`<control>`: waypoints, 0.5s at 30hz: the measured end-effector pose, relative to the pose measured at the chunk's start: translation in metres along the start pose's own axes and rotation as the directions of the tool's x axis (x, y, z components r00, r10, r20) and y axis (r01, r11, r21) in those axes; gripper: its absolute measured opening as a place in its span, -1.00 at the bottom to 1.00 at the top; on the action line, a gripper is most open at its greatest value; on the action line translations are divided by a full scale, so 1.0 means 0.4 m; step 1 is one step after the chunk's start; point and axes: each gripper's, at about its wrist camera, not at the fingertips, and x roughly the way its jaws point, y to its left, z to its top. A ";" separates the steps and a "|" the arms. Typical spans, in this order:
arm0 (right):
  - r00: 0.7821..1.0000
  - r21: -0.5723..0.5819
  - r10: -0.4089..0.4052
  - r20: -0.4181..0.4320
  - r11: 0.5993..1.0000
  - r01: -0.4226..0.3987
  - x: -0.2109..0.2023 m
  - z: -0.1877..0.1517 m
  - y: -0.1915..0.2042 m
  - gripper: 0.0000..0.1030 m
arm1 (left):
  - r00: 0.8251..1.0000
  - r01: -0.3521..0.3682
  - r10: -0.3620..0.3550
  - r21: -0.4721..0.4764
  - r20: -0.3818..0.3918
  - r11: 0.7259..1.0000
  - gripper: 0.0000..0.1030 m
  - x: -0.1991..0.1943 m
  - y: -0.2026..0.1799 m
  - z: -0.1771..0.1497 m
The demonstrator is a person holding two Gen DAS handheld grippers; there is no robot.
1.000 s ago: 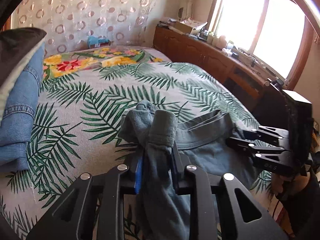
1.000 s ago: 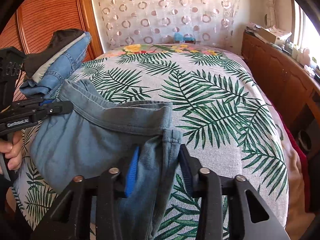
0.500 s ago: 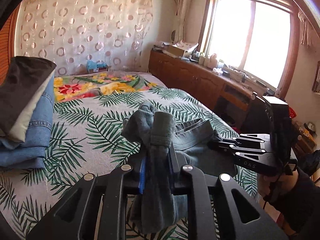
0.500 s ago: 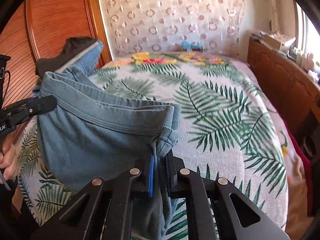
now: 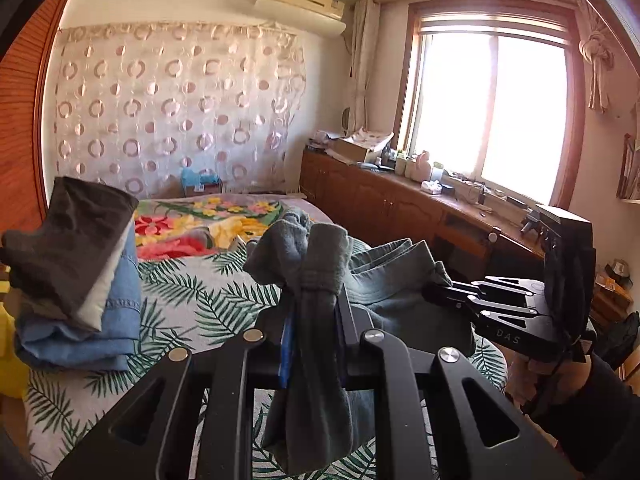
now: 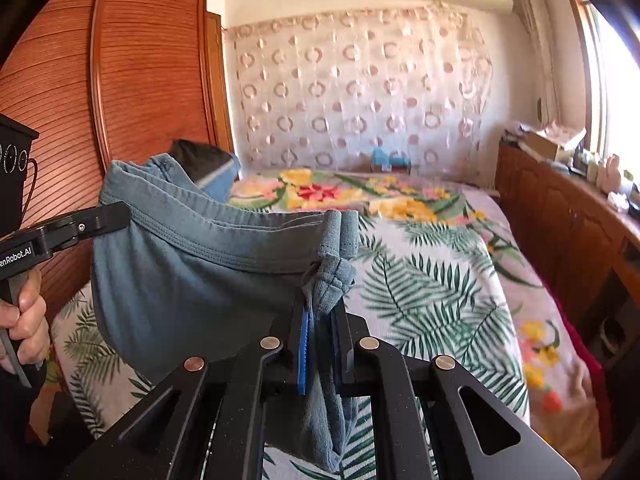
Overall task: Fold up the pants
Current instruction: 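Lift the folded shorts with both grippers and carry them toward the clothes stack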
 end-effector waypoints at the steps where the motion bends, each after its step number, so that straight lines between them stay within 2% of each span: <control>1: 1.000 -0.006 0.001 0.009 1.000 -0.001 -0.006 0.006 0.003 -0.83 | 1.000 -0.002 0.002 0.003 0.006 1.000 -0.65 -0.007 0.000 0.007; 10: 0.998 -0.047 0.019 0.058 0.999 -0.016 -0.029 0.023 0.019 -0.83 | 0.998 -0.035 0.034 0.022 0.045 0.999 -0.65 -0.045 0.016 0.026; 15: 0.998 -0.067 0.031 0.055 0.997 -0.027 0.009 0.020 0.016 -0.83 | 0.998 -0.047 0.046 0.014 0.050 0.999 -0.65 -0.052 0.049 0.024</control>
